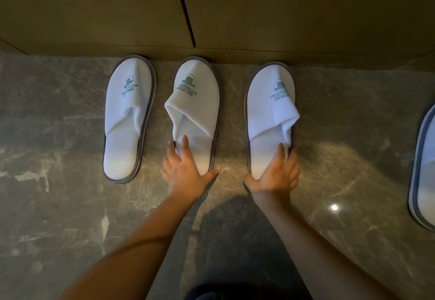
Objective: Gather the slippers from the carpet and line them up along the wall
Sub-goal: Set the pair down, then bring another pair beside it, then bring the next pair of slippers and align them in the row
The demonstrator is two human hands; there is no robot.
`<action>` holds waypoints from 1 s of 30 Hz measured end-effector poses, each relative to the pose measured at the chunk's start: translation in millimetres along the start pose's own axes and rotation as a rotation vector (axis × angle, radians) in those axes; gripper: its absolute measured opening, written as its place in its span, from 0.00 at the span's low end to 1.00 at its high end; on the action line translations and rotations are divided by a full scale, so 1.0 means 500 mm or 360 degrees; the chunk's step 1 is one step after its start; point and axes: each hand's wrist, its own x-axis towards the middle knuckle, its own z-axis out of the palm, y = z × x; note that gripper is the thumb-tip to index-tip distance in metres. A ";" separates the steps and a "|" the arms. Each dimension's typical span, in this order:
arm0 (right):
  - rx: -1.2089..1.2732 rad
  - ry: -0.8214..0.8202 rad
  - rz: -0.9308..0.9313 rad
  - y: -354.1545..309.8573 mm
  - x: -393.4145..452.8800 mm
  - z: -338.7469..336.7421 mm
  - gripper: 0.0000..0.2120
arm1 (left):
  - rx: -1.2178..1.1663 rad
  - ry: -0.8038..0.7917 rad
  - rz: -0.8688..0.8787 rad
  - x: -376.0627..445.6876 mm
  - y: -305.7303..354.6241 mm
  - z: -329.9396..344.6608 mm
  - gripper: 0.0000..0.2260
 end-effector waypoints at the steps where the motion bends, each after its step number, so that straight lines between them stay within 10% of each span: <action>1: 0.0002 -0.0001 0.0004 -0.001 0.001 0.000 0.45 | -0.0001 -0.0005 -0.0004 0.000 0.000 0.000 0.47; 14: 0.0014 -0.0193 -0.0213 -0.034 -0.042 -0.152 0.30 | 0.0057 -0.0160 -0.0017 -0.077 0.056 -0.134 0.39; 30: 0.0386 -0.0720 -0.0653 -0.512 -0.565 -1.007 0.07 | -0.0564 -0.0199 0.0031 -0.655 0.219 -1.043 0.15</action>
